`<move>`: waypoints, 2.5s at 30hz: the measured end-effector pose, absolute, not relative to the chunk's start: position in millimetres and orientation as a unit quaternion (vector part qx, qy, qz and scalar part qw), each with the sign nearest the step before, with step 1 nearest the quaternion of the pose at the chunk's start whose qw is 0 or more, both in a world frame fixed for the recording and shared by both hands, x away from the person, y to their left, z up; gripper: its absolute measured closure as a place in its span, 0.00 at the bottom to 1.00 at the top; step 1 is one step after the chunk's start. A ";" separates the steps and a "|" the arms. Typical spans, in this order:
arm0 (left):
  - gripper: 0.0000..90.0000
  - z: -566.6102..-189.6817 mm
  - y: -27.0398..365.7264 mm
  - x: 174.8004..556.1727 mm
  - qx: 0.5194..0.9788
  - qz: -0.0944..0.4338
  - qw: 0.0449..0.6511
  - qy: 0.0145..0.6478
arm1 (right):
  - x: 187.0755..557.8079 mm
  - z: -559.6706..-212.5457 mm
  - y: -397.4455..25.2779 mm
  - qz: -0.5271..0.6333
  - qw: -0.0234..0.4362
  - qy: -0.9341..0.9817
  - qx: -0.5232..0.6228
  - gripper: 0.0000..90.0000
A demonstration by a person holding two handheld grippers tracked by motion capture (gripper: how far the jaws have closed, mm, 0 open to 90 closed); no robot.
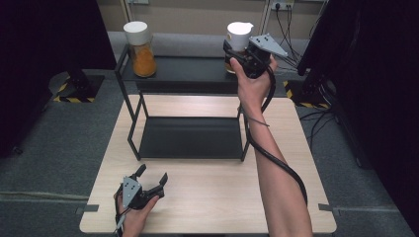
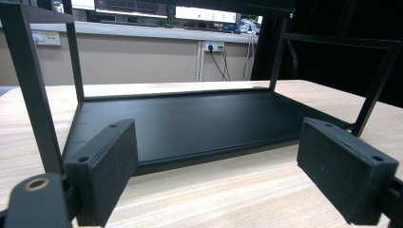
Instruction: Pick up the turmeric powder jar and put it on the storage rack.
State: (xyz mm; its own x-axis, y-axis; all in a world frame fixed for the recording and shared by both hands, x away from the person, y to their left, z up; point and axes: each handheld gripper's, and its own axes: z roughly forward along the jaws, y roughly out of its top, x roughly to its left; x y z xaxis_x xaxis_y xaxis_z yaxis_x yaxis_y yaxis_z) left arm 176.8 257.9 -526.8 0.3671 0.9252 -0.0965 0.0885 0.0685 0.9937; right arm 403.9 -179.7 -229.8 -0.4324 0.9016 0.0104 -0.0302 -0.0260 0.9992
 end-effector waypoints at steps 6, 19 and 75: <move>0.15 -526.7 258.0 176.8 0.582 0.356 0.587 0.435 | 405.8 -232.6 -177.3 0.606 0.381 0.591 0.371 0.33; 0.15 -526.7 257.7 176.8 0.583 0.357 0.587 0.434 | 405.2 -233.3 -179.7 0.606 0.376 0.592 0.375 0.24; 0.15 -526.7 256.0 176.5 0.584 0.361 0.585 0.433 | 328.7 -259.9 -222.3 0.605 0.339 0.649 0.314 0.03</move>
